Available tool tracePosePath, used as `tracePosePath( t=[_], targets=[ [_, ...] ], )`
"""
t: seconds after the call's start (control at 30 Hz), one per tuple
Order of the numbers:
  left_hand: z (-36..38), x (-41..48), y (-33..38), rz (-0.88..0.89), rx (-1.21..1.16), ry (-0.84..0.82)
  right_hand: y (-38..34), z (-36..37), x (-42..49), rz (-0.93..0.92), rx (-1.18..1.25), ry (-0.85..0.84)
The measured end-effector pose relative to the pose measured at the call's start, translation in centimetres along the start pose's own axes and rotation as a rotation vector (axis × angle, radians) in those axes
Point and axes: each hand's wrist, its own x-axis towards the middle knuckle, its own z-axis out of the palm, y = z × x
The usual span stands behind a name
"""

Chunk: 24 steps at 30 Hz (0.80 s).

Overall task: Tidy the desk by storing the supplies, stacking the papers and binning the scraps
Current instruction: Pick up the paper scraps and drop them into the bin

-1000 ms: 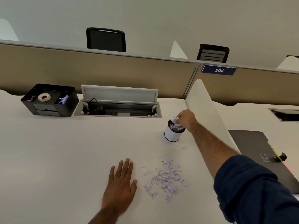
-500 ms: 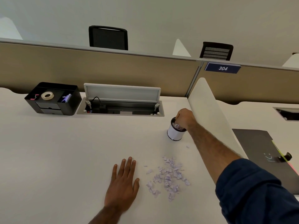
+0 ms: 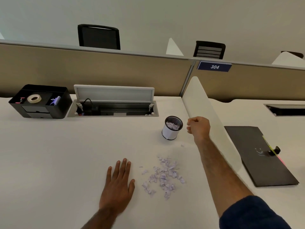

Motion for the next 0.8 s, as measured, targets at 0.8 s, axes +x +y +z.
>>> tracePosePath(
  t=[0.8],
  targets=[
    [-1.1,-0.2,0.4,-0.005,0.000,-0.054,10.2,0.8,-11.0,-0.325,-0.843,-0.354]
  ],
)
